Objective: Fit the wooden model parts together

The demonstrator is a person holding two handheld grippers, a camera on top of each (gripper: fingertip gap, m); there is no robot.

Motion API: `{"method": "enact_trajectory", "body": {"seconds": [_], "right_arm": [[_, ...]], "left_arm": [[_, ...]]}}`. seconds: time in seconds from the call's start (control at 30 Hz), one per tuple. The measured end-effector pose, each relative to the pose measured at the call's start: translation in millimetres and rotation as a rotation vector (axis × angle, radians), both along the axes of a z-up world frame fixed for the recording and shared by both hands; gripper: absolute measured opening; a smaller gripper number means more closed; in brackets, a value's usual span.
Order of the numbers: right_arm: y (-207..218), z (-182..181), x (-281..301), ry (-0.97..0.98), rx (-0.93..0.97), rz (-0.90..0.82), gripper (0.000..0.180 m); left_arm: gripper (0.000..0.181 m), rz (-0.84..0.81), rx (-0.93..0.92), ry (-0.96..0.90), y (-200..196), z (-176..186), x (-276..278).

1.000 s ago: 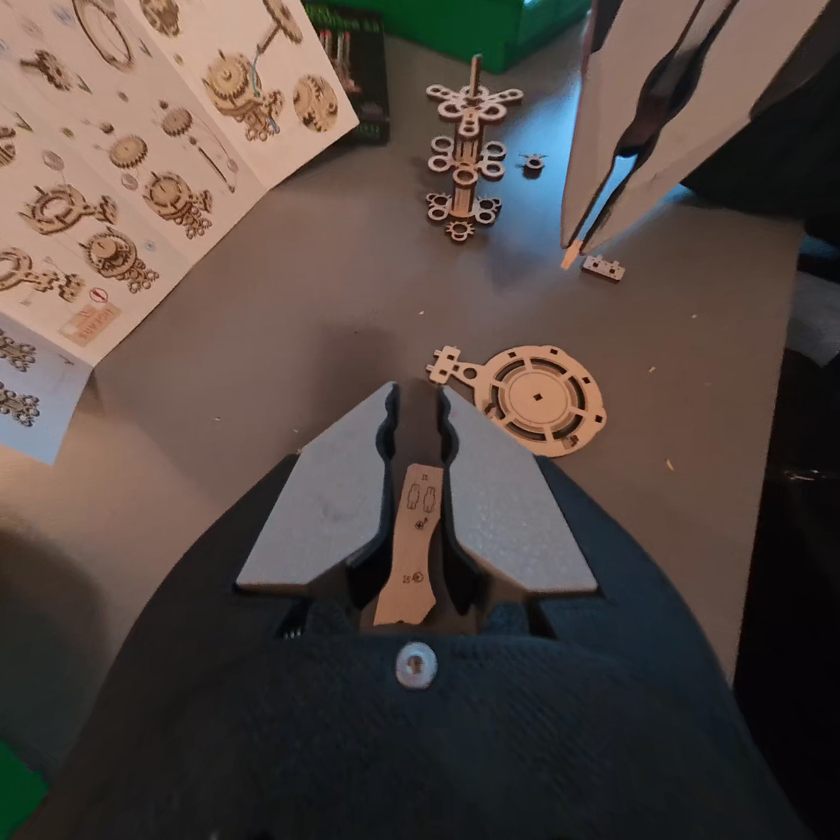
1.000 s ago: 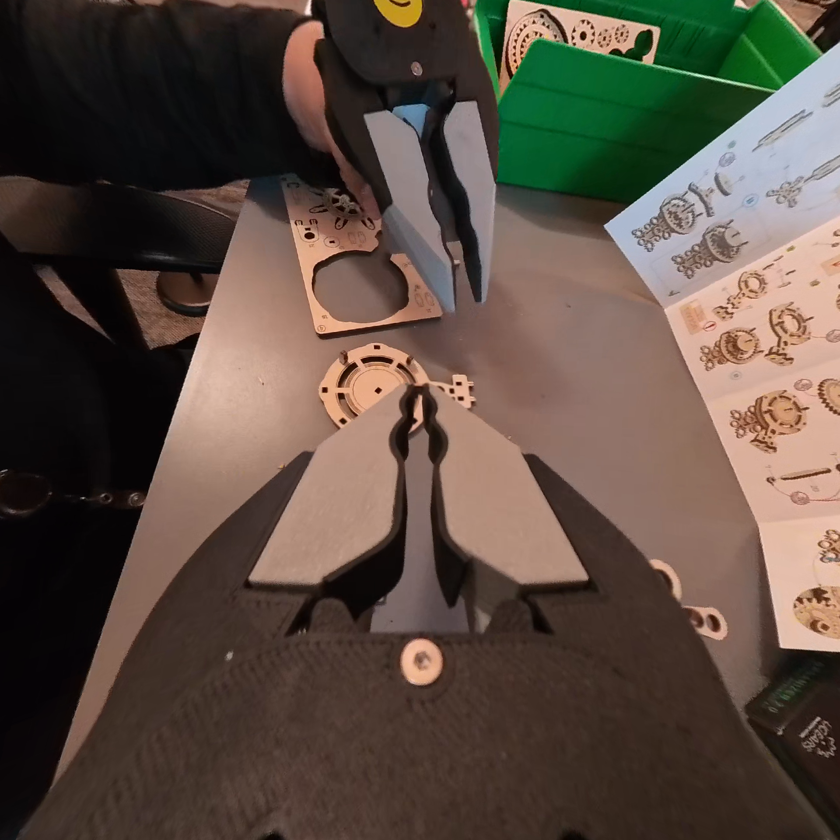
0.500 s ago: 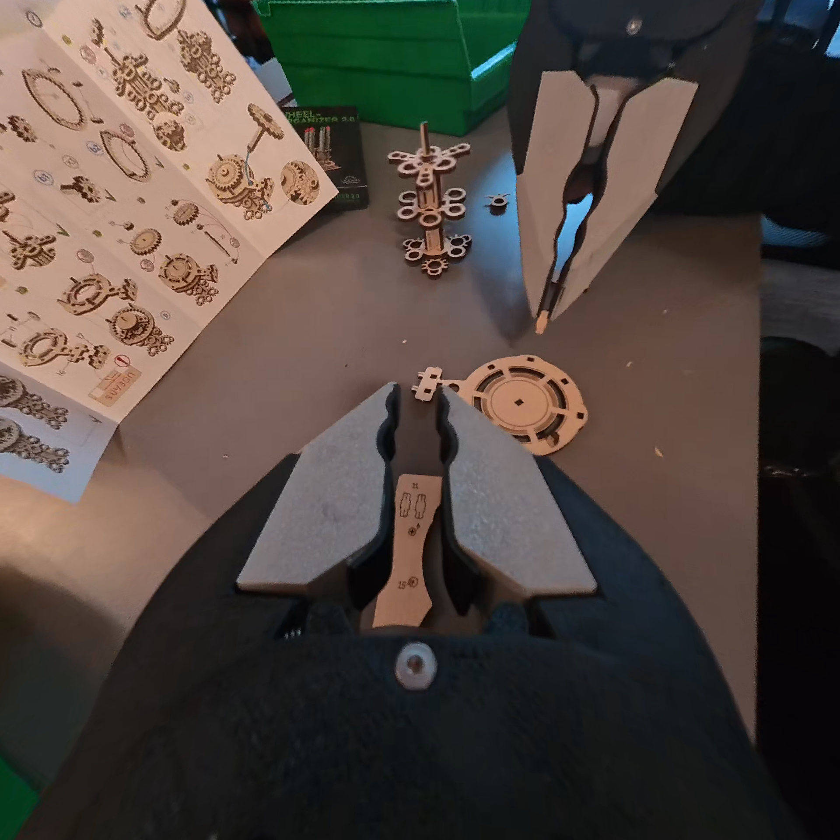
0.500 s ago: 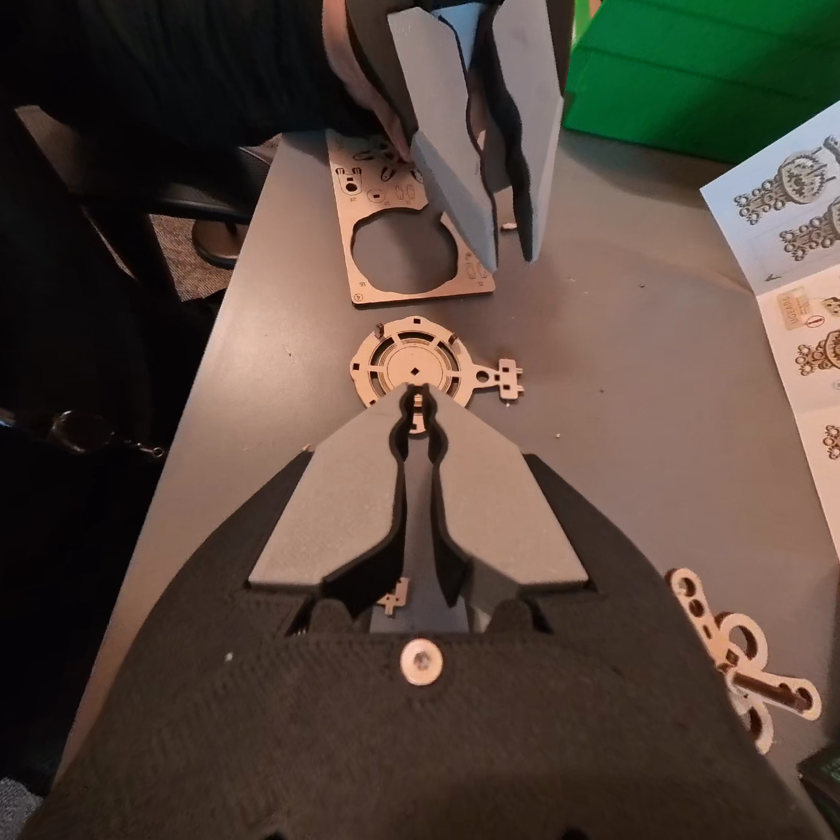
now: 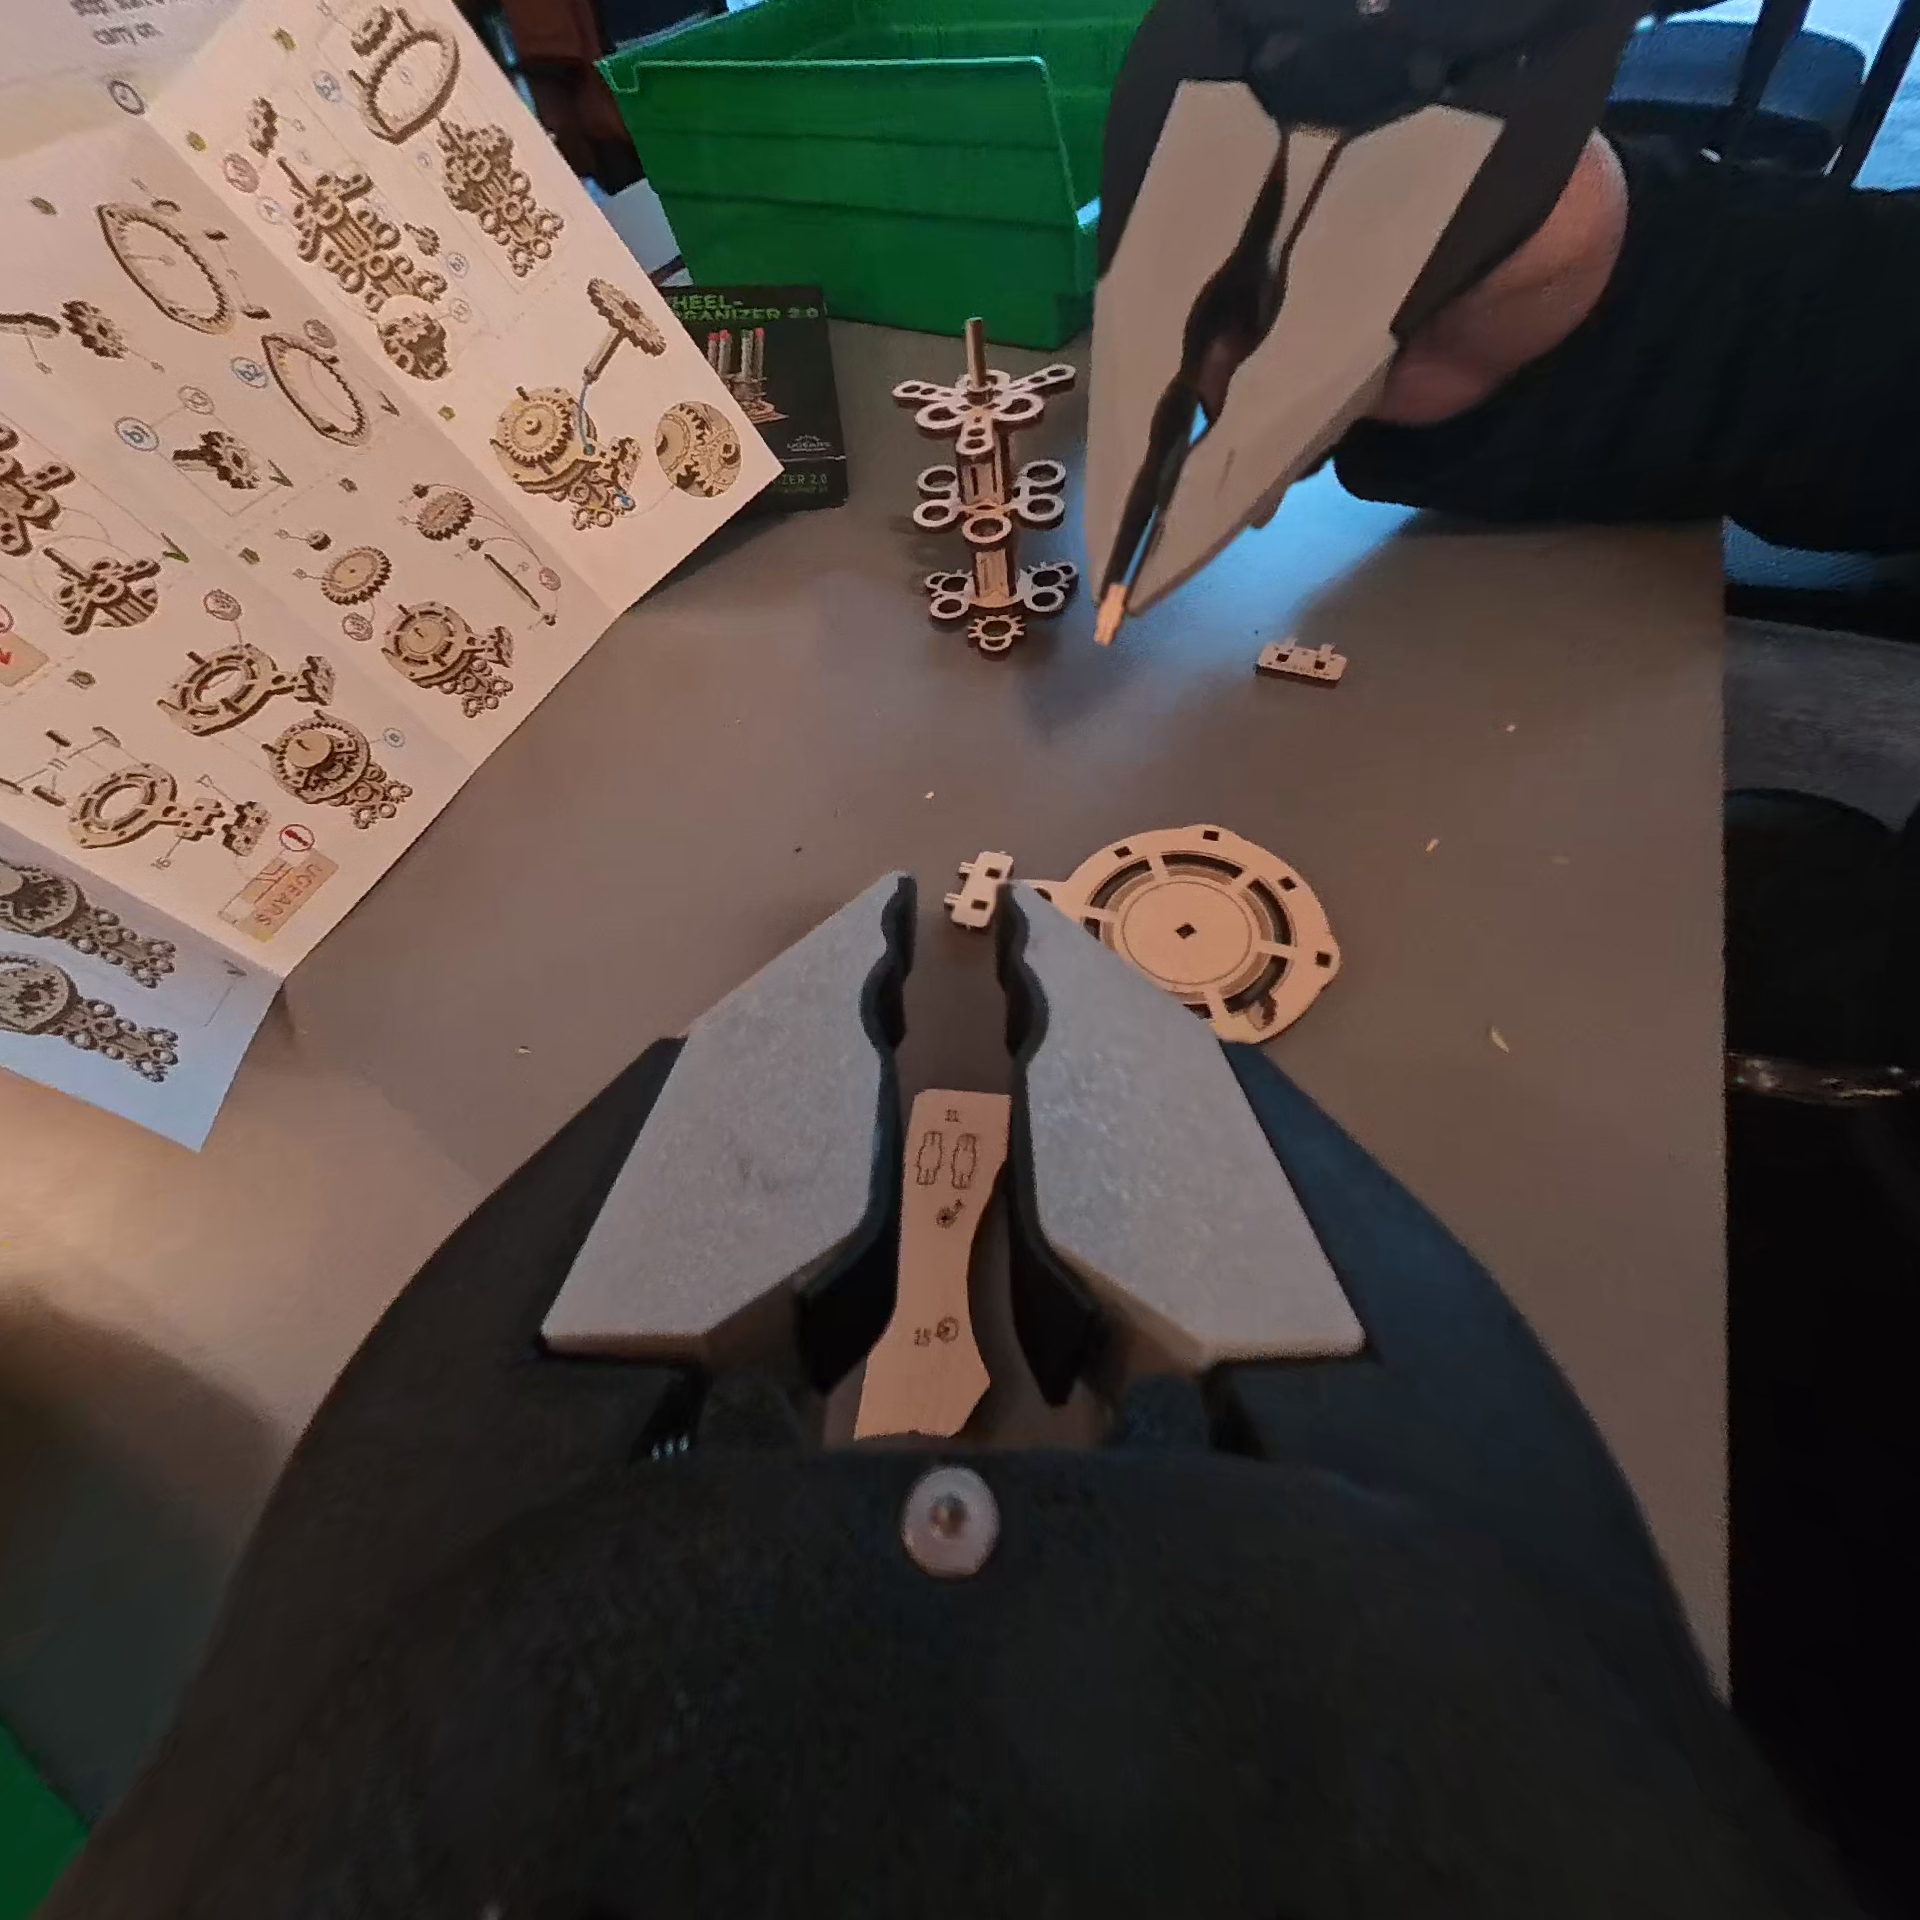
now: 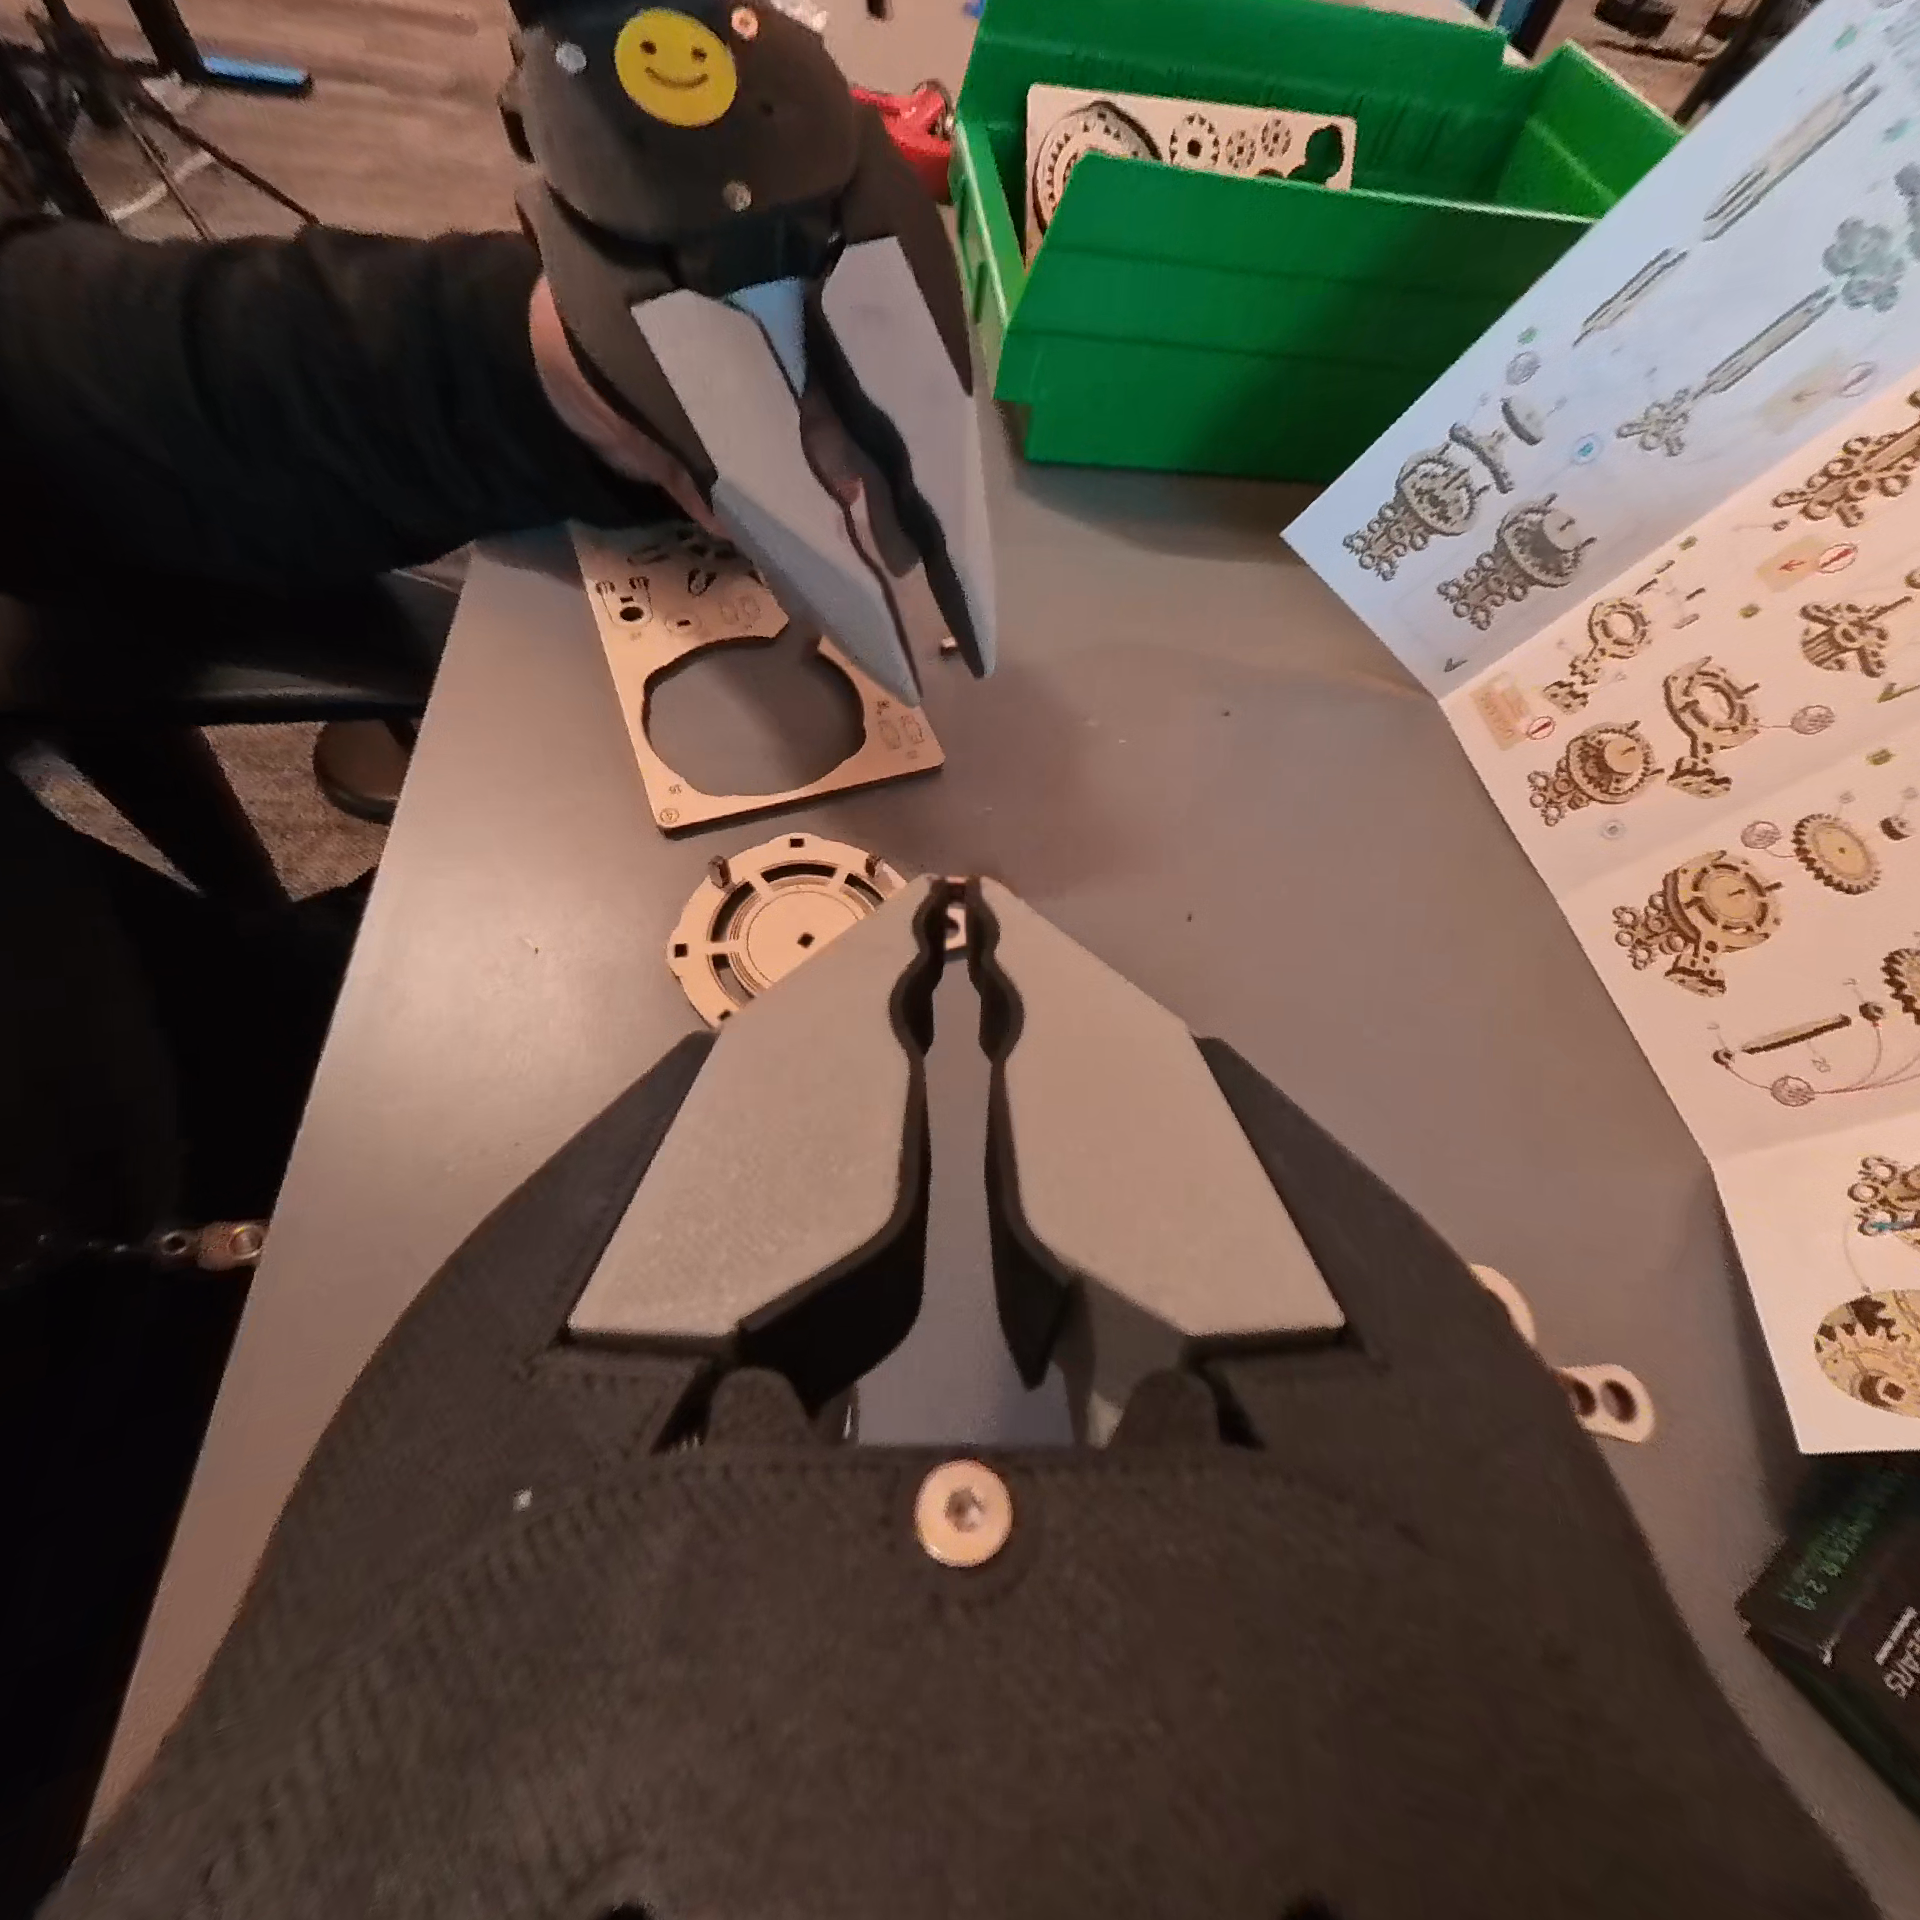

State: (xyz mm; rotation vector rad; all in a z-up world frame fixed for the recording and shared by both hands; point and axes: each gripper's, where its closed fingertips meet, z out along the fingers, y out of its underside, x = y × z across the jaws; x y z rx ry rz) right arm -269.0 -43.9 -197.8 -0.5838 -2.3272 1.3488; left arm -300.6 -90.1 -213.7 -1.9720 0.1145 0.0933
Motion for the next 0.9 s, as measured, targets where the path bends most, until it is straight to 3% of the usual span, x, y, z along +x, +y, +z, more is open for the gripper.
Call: {"method": "enact_trajectory", "body": {"seconds": [0.33,0.9], "right_arm": [[2.5,10.4,3.4,0.032,-0.028,0.003,0.0],[-0.1,-4.1,20.3,0.031,-0.04,0.045,0.0]], "left_arm": [[0.011,0.031,0.096,0.043,-5.4,13.9,-2.5],[0.009,0.11,0.27,0.111,-18.9,39.1,-8.5]]}}
